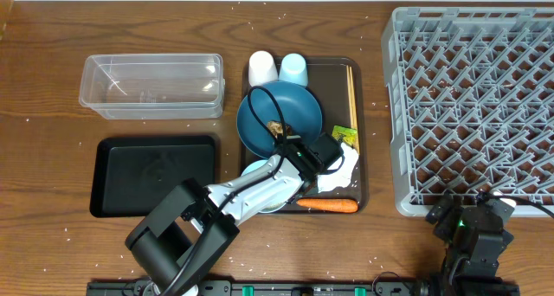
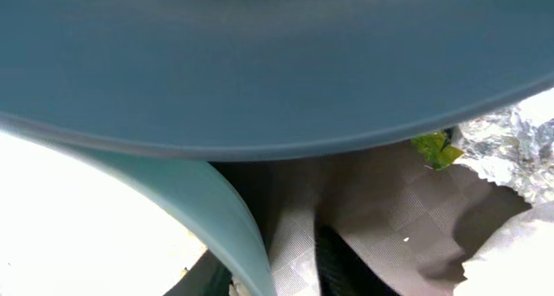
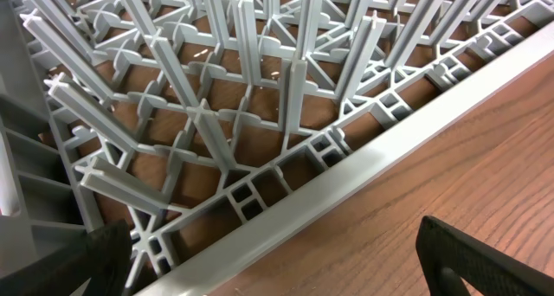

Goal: Sort waste into correct bins and load items into the dishwasher rack
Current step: 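Grasp the rim of the light-blue rice bowl with the left gripper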

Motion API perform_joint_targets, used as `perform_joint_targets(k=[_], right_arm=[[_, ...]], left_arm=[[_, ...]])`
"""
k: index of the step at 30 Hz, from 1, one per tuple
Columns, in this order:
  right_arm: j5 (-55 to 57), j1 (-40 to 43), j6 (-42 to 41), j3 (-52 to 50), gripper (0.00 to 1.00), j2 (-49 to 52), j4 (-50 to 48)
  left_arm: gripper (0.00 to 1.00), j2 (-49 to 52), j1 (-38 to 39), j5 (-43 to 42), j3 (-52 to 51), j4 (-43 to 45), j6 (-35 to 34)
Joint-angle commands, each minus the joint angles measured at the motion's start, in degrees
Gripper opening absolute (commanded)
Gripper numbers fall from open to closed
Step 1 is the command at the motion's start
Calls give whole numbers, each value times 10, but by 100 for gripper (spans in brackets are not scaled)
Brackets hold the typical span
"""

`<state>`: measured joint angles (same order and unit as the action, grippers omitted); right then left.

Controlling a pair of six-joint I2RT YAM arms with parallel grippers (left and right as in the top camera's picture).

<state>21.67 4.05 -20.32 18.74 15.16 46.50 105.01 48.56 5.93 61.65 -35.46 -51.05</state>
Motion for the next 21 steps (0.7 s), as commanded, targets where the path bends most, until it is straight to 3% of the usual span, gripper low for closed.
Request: perform_joint_targets(k=[1,5,13,21], right_arm=[[6,4,7,7,99,-1,1],[6,4,7,7,99,-1,1],[6,4,7,7,99,-1,1],[6,4,7,7,99,-1,1]], left_arm=[[21,24,1,-9,-3,2,-3],[6,24,1,-9,-3,2,-3],[6,2,1,-10,0,-5,-3],[6,-80,0,-9,0,-49,-3]])
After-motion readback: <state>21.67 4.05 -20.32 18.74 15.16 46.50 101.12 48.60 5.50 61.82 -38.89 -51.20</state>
